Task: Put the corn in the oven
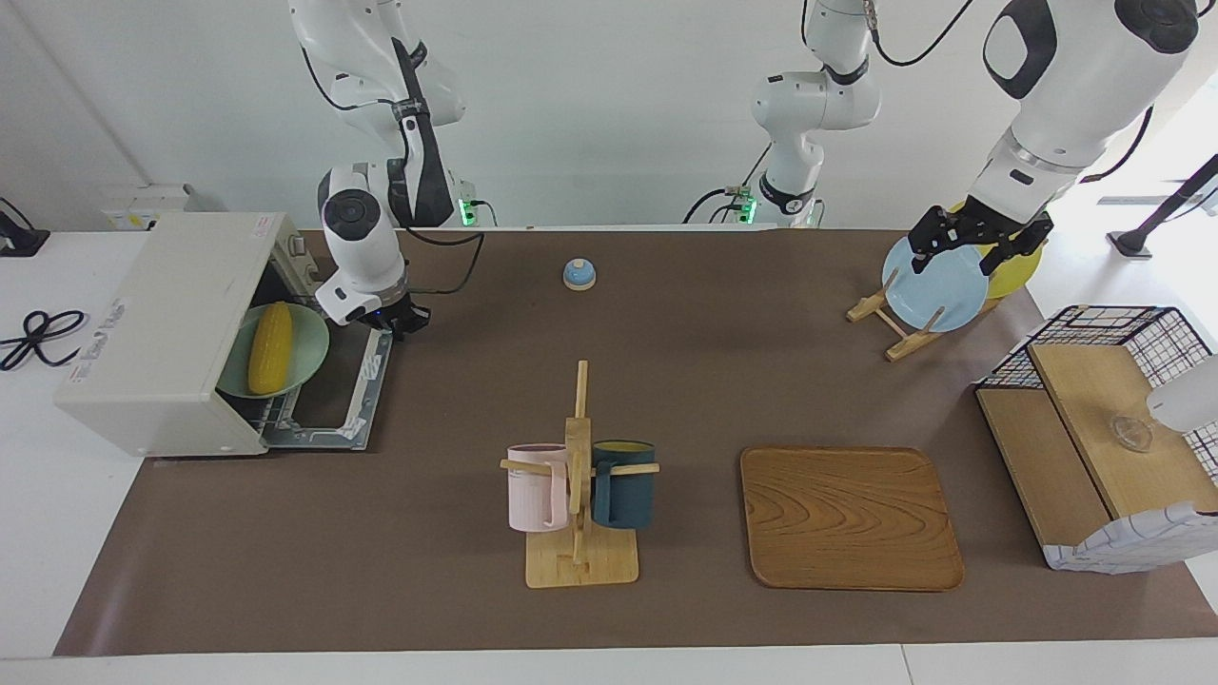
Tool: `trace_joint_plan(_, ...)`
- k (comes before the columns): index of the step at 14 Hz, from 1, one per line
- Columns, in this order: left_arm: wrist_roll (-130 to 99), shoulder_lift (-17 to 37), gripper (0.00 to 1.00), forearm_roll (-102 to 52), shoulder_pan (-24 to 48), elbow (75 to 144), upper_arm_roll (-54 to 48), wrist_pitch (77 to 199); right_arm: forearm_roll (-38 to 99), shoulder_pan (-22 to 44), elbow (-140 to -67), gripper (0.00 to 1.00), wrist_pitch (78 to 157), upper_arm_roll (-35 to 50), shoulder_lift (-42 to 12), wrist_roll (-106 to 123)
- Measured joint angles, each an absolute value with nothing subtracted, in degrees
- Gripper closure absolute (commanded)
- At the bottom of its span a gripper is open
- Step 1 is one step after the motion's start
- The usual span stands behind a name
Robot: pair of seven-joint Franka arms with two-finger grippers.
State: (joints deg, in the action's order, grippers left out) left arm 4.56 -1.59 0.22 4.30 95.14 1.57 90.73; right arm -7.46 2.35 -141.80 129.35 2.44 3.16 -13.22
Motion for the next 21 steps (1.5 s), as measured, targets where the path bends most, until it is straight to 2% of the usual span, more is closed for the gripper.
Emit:
trace_joint_plan(4,4.56,-1.59,0.0,0.22,4.29,95.14,1.57,90.73,-10.61,2.91,-139.97,1.0,125.26,2.94,3.35,-13.04)
trace_joint_plan(10,4.56,-1.59,0.0,0.22,4.28,95.14,1.56,90.73,-15.63,3.18,-128.64,1.0,110.01,3.05,4.24,-8.81)
trace_joint_plan(13,4.56,-1.59,0.0,0.22,4.28,95.14,1.54,90.73,-15.78,1.2,-125.44,1.0,105.9,2.82,5.41,-3.44)
trace_joint_plan(16,4.56,-1.59,0.0,0.22,4.28,95.14,1.54,90.73,-16.65,-1.69,-122.36,1.0,103.26,2.36,6.13,2.52)
trace_joint_plan(21,4.56,-1.59,0.0,0.22,4.27,95.14,1.54,90.73,-17.8,-4.07,-121.27,1.0,103.08,1.77,7.04,7.48)
